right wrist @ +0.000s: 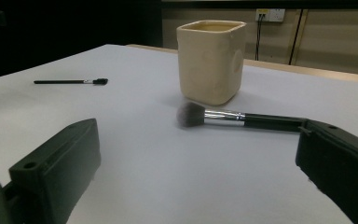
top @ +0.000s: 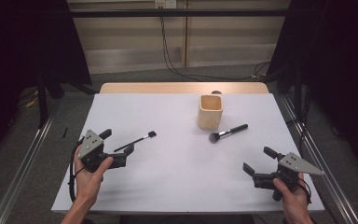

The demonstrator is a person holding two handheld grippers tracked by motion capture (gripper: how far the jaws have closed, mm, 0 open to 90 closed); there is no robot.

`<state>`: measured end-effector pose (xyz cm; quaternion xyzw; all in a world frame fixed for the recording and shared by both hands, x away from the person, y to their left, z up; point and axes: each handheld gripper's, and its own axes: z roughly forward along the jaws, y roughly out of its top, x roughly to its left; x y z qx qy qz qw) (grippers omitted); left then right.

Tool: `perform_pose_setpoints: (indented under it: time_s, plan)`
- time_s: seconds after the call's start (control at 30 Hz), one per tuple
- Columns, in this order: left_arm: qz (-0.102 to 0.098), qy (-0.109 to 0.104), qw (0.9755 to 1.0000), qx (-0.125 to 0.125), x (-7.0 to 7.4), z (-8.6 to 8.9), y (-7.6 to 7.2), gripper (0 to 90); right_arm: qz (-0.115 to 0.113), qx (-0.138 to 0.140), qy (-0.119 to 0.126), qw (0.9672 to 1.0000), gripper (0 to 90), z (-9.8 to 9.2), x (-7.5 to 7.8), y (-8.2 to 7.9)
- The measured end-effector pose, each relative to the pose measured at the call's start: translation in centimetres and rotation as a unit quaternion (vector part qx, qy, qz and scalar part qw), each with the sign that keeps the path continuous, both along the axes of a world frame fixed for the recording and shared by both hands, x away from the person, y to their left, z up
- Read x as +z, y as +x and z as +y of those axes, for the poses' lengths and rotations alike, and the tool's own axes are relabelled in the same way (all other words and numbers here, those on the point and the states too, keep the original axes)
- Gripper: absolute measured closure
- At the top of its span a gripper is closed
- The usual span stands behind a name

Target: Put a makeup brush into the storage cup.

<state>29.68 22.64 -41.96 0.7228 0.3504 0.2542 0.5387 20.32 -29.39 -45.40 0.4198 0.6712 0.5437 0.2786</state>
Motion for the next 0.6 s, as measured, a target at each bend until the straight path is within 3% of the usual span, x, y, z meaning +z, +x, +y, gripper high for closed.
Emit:
perform_pose_setpoints:
  time_s: [0.27, 0.37, 0.4, 0.47, 0.53, 0.6]
  plan:
    - [-0.015, -0.005, 0.9998, 0.009, 0.2, -0.1, 2.2, 3.1, 0.002, 0.001, -0.001, 1.0, 0.0, 0.1, 0.0, 0.0]
    - [-0.028, 0.01, 0.9995, 0.01, 0.8, -0.3, 3.3, 3.2, 0.002, 0.0, 0.001, 1.0, 0.0, 0.0, -0.1, 0.0]
    - [-0.033, 0.006, 0.9994, 0.011, 0.9, -0.3, 3.7, 3.2, 0.002, -0.001, 0.002, 1.0, 0.0, 0.0, 0.0, 0.0]
    - [-0.03, 0.005, 0.9995, 0.013, 0.9, -0.3, 4.0, 3.3, 0.001, 0.001, 0.0, 1.0, 0.0, 0.0, 0.0, 0.0]
    - [-0.027, 0.019, 0.9994, 0.011, 1.1, -0.6, 4.9, 3.4, 0.001, 0.002, 0.001, 1.0, 0.0, 0.1, 0.0, 0.0]
    - [-0.03, 0.014, 0.9994, 0.011, 1.1, -0.7, 5.2, 3.3, 0.002, 0.003, 0.0, 1.0, 0.0, 0.2, 0.0, 0.0]
